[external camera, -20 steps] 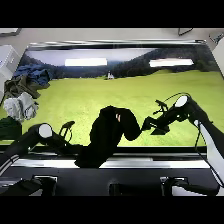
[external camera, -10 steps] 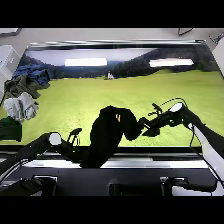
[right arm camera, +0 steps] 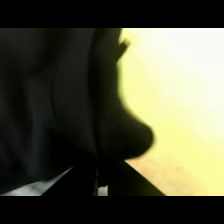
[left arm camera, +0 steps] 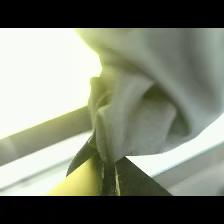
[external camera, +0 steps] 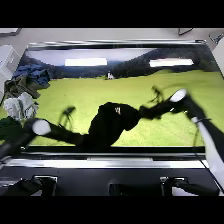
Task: Fold the clothes and pants, and hang the long-sleeved shirts on hangers.
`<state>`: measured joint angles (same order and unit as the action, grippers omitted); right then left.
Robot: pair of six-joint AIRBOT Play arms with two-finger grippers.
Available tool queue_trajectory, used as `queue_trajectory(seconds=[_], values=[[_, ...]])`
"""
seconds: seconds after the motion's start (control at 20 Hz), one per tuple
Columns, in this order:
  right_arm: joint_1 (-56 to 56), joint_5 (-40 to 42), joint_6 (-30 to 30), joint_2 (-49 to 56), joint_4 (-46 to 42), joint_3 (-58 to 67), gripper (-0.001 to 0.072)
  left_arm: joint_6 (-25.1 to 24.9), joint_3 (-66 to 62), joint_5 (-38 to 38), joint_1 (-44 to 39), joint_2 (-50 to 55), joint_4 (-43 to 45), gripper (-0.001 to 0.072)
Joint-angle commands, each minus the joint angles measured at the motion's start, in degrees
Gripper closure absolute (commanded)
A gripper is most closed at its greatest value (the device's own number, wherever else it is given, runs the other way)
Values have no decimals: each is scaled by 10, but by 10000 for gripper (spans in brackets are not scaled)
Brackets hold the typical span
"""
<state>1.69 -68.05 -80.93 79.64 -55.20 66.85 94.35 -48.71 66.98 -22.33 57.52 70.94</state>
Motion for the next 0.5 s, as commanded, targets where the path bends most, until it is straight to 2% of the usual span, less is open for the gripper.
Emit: queue_trajectory(seconds=[0.0, 0.05, 0.15, 0.3, 0.45], values=[[-58, 18, -26, -113, -165, 180, 669, 13, -196, 70, 87, -70, 163, 686], [-73, 28, -26, -151, -191, 232, 669, 28, -259, 63, 117, -87, 162, 686], [-85, 38, -24, -226, -236, 293, 669, 89, -362, -5, 154, -124, 155, 685], [-84, 21, -29, -322, -272, 301, 668, 99, -404, -140, 151, -179, 147, 685], [-85, -13, -29, -371, -277, 301, 668, 107, -404, -179, 151, -209, 146, 685]])
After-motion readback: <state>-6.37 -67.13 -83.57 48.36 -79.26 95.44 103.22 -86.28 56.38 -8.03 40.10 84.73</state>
